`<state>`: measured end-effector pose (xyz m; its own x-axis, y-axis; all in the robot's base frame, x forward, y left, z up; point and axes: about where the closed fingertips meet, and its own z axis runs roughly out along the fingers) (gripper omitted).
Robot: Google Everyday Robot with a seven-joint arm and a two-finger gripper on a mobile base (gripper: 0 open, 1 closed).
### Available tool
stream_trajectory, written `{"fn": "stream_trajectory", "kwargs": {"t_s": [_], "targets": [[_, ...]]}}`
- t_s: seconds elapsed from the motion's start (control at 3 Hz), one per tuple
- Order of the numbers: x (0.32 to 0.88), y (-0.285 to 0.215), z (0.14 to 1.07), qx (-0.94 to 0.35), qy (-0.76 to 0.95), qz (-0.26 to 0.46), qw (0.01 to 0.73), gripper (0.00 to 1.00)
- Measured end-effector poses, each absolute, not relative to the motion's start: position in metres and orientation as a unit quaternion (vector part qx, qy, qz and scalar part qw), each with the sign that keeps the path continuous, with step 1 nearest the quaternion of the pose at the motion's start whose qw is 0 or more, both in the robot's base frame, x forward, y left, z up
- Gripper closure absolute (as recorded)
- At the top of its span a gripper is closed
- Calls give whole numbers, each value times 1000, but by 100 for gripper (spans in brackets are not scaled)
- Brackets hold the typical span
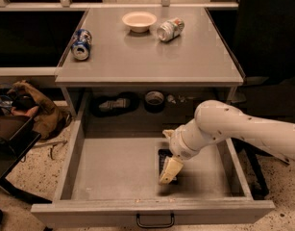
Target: Pick rxbar blueberry from top drawer and place on counter
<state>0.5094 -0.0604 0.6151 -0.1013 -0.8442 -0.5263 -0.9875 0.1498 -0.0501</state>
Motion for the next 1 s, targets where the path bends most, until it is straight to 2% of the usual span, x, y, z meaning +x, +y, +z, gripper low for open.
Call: {"fn": "stream_trajectory", "kwargs": {"t_s": [1.0], "targets": [[488,-78,599,-624,732,163,221,0]]}}
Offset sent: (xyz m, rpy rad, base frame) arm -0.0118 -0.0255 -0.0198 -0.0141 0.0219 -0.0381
